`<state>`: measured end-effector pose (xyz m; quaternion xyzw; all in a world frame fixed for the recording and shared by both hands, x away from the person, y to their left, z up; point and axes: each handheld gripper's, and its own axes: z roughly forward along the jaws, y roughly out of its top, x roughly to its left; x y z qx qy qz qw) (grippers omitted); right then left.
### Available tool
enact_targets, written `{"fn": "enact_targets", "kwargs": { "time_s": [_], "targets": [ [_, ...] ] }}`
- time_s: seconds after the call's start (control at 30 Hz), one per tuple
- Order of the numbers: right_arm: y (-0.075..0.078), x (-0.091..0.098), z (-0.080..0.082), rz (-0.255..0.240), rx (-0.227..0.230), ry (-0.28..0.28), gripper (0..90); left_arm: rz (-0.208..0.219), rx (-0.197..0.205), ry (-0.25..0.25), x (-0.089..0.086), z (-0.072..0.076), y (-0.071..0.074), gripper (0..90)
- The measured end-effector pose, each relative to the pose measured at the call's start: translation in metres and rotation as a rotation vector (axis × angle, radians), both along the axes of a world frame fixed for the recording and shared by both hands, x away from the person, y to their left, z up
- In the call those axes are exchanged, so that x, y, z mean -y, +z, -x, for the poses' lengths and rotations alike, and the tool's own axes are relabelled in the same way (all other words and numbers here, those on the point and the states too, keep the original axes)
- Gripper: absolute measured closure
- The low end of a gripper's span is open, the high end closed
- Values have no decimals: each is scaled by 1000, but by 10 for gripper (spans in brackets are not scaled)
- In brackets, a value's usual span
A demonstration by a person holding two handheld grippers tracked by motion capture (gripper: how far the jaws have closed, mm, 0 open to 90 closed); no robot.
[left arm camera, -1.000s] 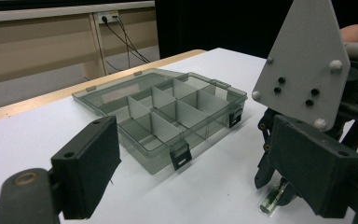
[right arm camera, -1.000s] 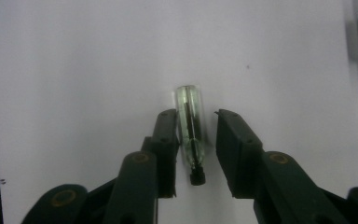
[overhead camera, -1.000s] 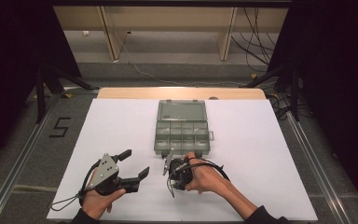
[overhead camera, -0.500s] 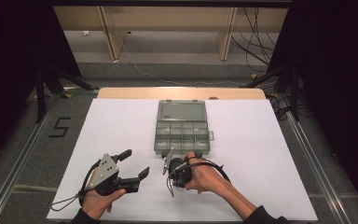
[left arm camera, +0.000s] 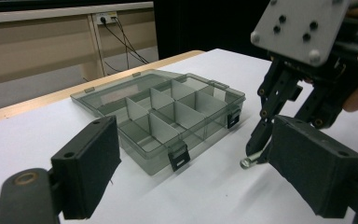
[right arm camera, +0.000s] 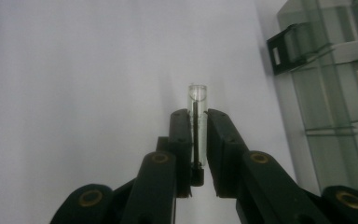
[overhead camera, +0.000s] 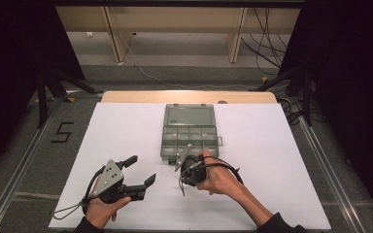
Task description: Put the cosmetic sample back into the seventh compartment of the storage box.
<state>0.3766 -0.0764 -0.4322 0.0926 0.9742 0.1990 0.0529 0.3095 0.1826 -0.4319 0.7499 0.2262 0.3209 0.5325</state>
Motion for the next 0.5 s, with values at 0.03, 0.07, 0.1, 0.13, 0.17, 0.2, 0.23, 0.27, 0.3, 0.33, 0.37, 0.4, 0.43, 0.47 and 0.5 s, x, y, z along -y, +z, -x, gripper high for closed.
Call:
{"fn": "enact_targets", "kwargs": {
  "time_s": [0.03,0.07,0.1,0.13,0.17,0.2,0.23,0.27,0.3,0.33,0.37,0.4,0.43,0.47,0.5],
  "targets": [
    [2,1,-1,-5,5,-8,809,-9,-5,5,0,1,1,157],
    [3,2,-1,-12,7,-10,808,0,2,2,0,0,0,157],
    [4,3,-2,-14,10,-24,808,-9,-3,7,0,1,1,157],
    [5,4,-2,-17,10,-24,808,-9,-4,6,0,1,0,157],
    [5,4,-2,-17,16,-35,808,-8,-5,4,0,1,0,157],
    [6,5,-3,-27,17,-30,808,-3,-3,1,0,0,0,157],
    [7,6,-4,-32,23,-37,808,-8,-4,5,0,1,1,157],
    [8,6,-4,-25,29,-40,808,-9,-3,6,0,1,1,157],
    [9,7,-5,-39,32,-44,808,-4,-1,3,0,0,0,157],
    [11,8,-5,-38,32,-47,809,-5,-2,3,0,0,0,157],
    [12,8,-6,-46,41,-51,809,-8,-4,4,0,1,1,157],
    [13,9,-6,-66,43,-56,808,-6,-4,5,0,1,1,157],
    [14,10,-7,-75,62,-64,809,-6,-3,6,0,1,1,157],
    [15,11,-8,-84,71,-77,809,-6,-3,7,-1,1,1,157],
    [16,13,-10,-93,79,-87,809,-6,-3,6,-1,0,1,158]
  ]
}}
